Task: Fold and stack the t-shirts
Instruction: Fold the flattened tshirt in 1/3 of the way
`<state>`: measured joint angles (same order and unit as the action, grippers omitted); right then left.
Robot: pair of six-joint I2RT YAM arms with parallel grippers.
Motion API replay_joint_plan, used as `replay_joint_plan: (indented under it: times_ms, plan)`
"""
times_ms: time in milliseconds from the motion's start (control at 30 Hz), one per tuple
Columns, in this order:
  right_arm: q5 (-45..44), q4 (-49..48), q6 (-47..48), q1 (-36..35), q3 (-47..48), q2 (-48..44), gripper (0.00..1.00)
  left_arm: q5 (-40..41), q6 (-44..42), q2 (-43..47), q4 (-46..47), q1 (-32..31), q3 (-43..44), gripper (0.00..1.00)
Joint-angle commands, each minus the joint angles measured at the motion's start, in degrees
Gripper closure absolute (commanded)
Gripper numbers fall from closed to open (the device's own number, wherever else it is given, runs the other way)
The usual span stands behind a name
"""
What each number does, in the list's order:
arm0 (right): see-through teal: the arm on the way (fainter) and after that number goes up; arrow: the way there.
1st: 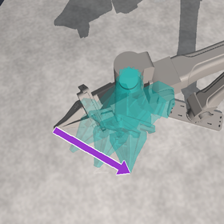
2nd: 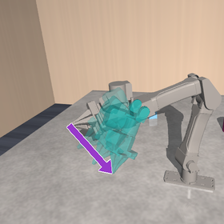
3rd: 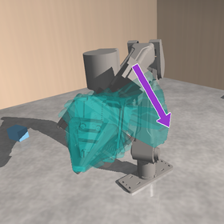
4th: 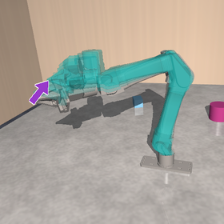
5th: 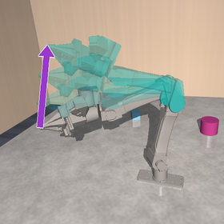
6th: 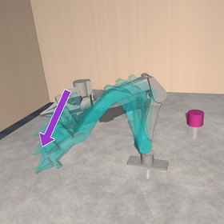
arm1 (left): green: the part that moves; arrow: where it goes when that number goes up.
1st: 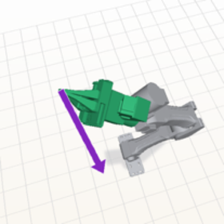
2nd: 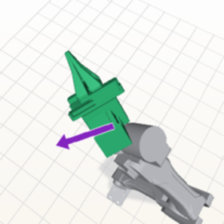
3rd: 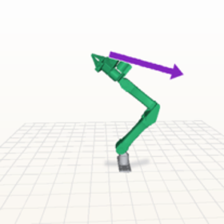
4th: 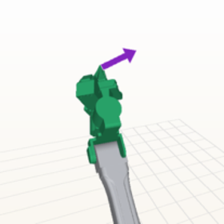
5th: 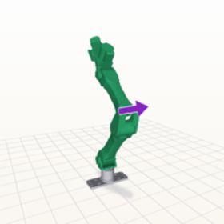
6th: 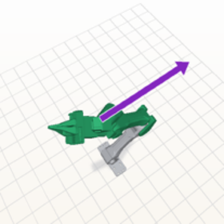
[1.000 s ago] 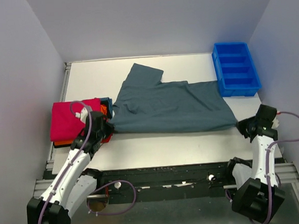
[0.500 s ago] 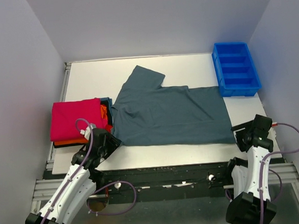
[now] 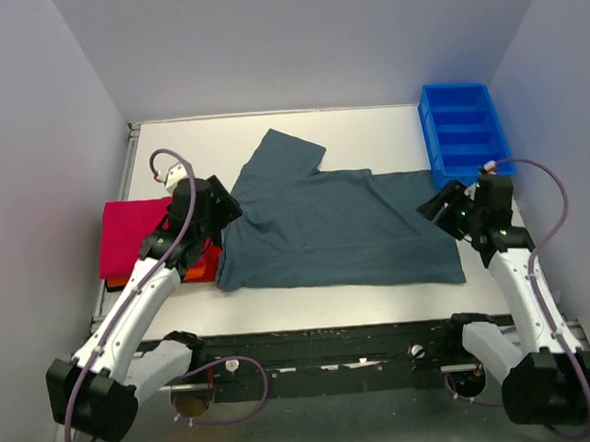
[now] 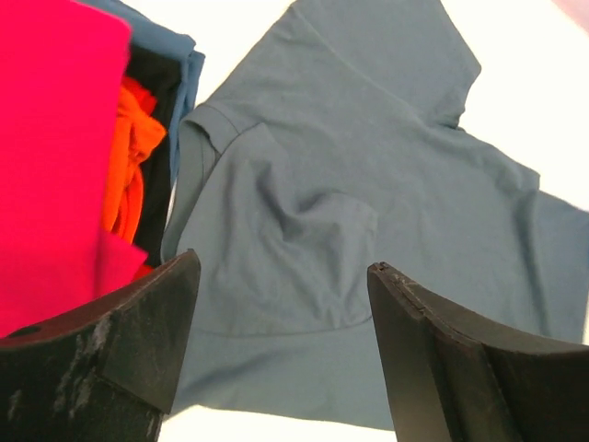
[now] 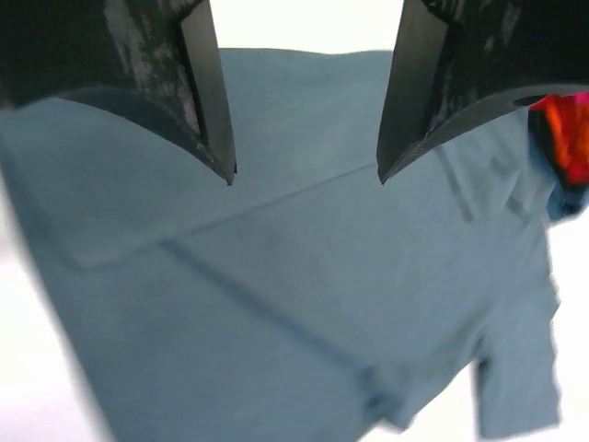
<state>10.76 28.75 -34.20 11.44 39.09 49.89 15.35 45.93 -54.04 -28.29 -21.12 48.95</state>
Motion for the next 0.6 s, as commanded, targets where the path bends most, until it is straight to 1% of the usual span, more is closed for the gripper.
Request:
replay_joint_plan:
  times_ms: [0, 100, 167, 200, 233, 300, 367, 467, 567]
  plan:
    - [6.0, -10.5, 2.9, -15.0, 4.6, 10.3, 0.35, -4.7, -6.7, -9.4, 8.9, 0.3, 1.4, 0.17]
    - [5.8, -13.0, 2.5, -24.9, 9.5, 21.0, 0.39, -8.3, -4.3, -14.7, 14.8, 0.8, 0.1, 0.26]
    - [4.7, -14.3, 1.2, -30.9, 13.0, 27.8, 0.4, -8.3, -3.0, -17.2, 18.9, 1.0, -0.6, 0.28]
    - [5.0, -16.2, 0.3, -33.0, 14.2, 30.7, 0.43, -8.3, -2.8, -18.7, 20.5, 1.1, -0.8, 0.31]
    - [5.6, -18.2, -0.5, -35.0, 15.7, 33.8, 0.44, -8.3, -2.7, -20.2, 22.1, 1.2, -0.8, 0.34]
    - [6.0, -20.5, -1.8, -37.9, 19.0, 39.3, 0.45, -8.3, -3.1, -23.4, 24.8, 1.3, -0.1, 0.36]
    - [6.2, -20.8, -2.4, -40.0, 23.6, 44.7, 0.5, -7.3, -4.1, -26.5, 26.3, 1.3, 1.2, 0.36]
    - [6.5, -20.4, -2.6, -42.2, 30.0, 51.4, 0.51, -4.6, -5.5, -31.2, 26.0, 1.5, 3.9, 0.36]
    - [6.9, -19.9, -3.0, -43.5, 35.1, 57.1, 0.55, -4.5, -7.3, -35.3, 25.6, 2.0, 6.4, 0.36]
